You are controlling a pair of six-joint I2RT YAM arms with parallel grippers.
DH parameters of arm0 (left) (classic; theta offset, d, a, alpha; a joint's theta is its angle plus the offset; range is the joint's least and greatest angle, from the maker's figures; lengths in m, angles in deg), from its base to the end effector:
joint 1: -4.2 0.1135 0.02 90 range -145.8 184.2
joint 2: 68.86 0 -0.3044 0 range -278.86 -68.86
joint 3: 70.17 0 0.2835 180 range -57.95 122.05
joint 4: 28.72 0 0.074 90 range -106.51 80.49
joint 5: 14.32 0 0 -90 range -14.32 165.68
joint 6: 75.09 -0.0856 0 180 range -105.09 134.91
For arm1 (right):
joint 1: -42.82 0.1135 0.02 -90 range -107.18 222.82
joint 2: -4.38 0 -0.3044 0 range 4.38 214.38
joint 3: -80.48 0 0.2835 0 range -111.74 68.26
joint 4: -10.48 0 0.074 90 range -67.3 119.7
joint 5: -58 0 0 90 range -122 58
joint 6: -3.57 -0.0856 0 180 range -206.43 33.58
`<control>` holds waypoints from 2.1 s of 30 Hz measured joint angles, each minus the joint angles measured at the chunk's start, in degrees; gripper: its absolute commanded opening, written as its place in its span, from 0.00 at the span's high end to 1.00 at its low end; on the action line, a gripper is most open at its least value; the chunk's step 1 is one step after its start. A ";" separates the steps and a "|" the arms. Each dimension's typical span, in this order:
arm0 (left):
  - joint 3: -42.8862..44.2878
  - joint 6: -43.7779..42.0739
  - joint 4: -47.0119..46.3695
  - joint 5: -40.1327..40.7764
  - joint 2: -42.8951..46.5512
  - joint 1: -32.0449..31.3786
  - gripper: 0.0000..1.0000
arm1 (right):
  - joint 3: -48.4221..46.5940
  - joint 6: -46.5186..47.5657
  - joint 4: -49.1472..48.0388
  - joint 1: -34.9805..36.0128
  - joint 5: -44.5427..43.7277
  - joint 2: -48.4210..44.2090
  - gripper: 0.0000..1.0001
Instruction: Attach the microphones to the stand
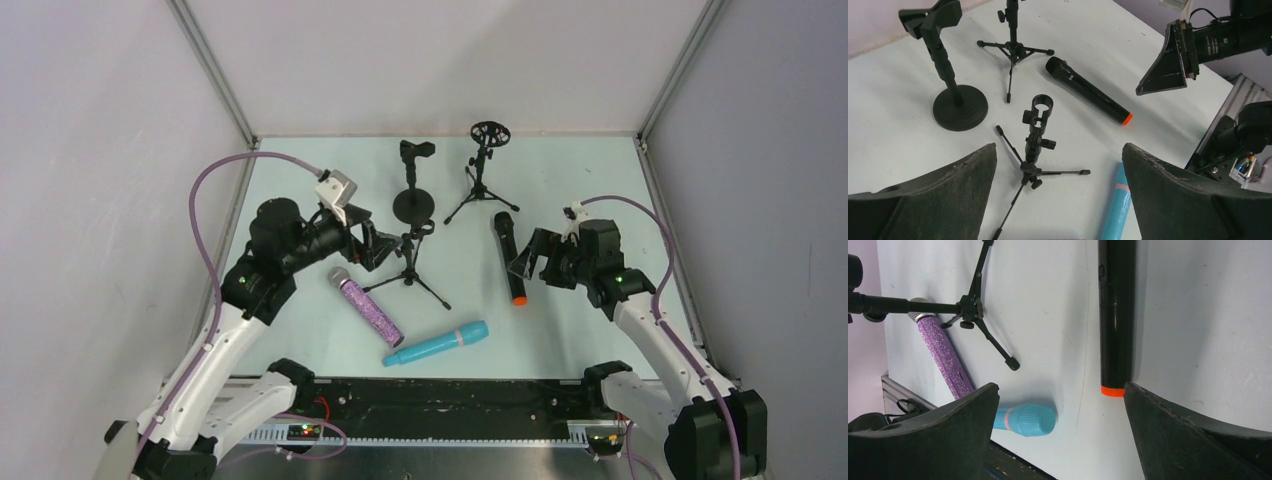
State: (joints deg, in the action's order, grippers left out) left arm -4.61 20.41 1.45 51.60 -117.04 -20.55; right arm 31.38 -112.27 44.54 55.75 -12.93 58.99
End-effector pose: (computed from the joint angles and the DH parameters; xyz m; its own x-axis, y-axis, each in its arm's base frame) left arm 0.1997 -0.1305 0.3914 -0.2714 0.0288 -0.9620 0.7209 0.6684 -0.1834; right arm 0.2328 0.0821 0.2358 -0.7580 0.2486 -0.6031 -0.1406 0.8405 0.5233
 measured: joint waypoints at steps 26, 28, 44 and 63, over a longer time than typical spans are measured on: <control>10.67 -3.52 6.29 4.11 -27.28 -3.76 0.09 | -0.35 0.87 -6.78 -2.29 9.14 9.70 0.00; 12.07 -3.48 6.60 6.23 -30.10 -4.46 0.11 | -0.35 0.85 -7.26 -2.29 9.51 10.69 0.00; 13.40 -3.91 7.15 11.80 -33.94 -8.22 0.65 | -0.35 0.87 -7.87 -2.23 9.70 12.35 0.00; 16.48 -7.26 10.80 13.40 -35.34 -11.63 1.00 | -0.35 0.61 -8.92 -1.92 9.62 12.35 0.00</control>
State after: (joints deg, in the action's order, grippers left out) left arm 11.87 13.15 12.25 65.00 -152.38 -32.18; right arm 31.03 -111.66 35.63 53.83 -3.32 71.34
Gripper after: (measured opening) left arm 0.408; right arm 0.995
